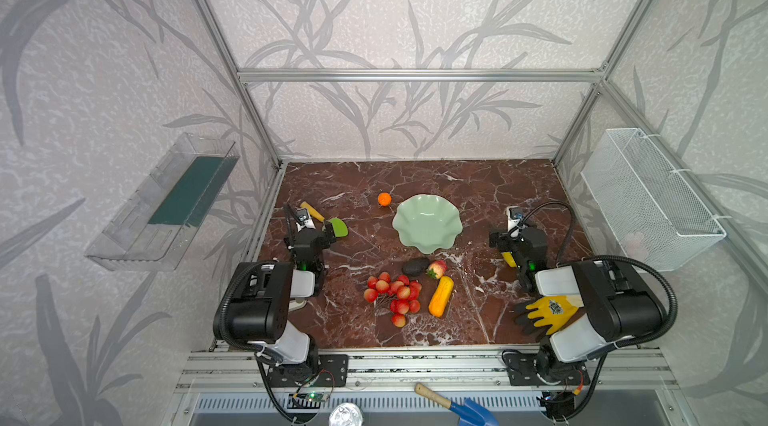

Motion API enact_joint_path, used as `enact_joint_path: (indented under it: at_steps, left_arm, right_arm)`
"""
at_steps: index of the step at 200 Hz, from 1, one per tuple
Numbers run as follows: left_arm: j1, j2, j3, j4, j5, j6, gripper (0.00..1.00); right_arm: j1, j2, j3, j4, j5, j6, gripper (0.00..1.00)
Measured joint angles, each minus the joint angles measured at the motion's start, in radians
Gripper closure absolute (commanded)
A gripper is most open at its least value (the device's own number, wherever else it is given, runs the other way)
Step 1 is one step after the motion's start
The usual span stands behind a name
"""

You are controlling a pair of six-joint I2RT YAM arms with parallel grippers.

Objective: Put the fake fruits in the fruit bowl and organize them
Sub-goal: 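Raise both arms from rest toward the table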

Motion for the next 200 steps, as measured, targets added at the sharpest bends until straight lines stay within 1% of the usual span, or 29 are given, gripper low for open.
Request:
enact_joint_path:
  at_steps: [170, 200]
  left_arm:
    - [0.001, 0.000, 0.000, 0.006, 0.001, 0.000, 0.01]
    - [0.001, -0.002, -0.036, 0.059, -0.003, -0.001, 0.01]
  right_arm:
    - [0.000, 0.000, -0.006, 0.016, 0.001, 0.002, 0.01]
    - [0.018, -0.015, -0.068, 0.076, 0.050, 0.001, 0.01]
